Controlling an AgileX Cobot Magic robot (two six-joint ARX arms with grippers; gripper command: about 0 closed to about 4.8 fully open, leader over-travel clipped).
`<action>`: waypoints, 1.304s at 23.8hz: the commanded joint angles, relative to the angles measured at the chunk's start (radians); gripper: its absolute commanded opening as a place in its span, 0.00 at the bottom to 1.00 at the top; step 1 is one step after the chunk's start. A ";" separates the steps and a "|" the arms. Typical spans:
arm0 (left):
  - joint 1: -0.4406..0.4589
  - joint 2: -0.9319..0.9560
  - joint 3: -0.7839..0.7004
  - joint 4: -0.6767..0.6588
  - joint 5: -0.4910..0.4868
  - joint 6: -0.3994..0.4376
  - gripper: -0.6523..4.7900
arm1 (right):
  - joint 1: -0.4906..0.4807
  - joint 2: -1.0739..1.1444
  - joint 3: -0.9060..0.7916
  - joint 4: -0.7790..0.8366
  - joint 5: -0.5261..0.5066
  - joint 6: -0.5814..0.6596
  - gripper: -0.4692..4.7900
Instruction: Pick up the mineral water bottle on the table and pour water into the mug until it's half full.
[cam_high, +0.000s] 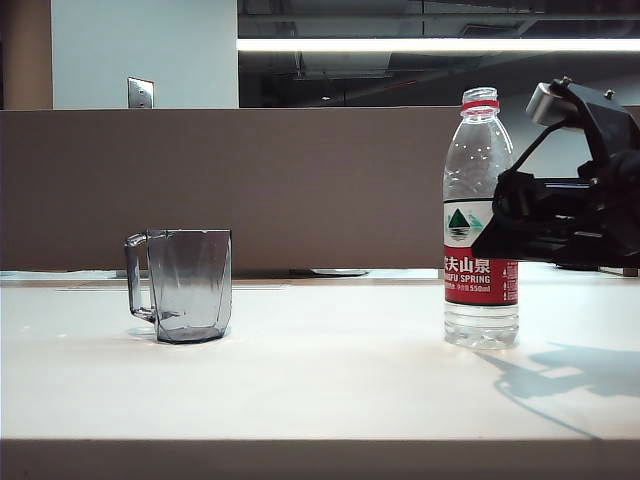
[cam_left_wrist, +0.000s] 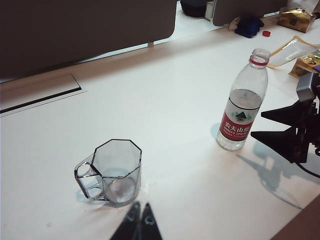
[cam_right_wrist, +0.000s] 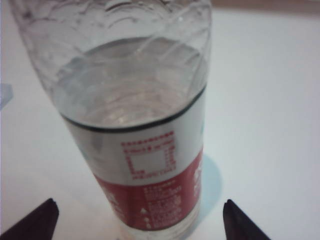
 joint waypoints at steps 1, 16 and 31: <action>0.000 -0.002 0.007 0.006 -0.001 -0.003 0.11 | 0.002 0.043 0.006 0.124 -0.006 0.024 1.00; 0.000 -0.002 0.007 -0.027 -0.002 -0.003 0.11 | 0.002 0.165 0.152 0.041 -0.021 0.024 1.00; 0.000 -0.002 0.007 -0.024 -0.001 -0.003 0.11 | 0.002 0.165 0.152 -0.003 0.017 0.016 0.77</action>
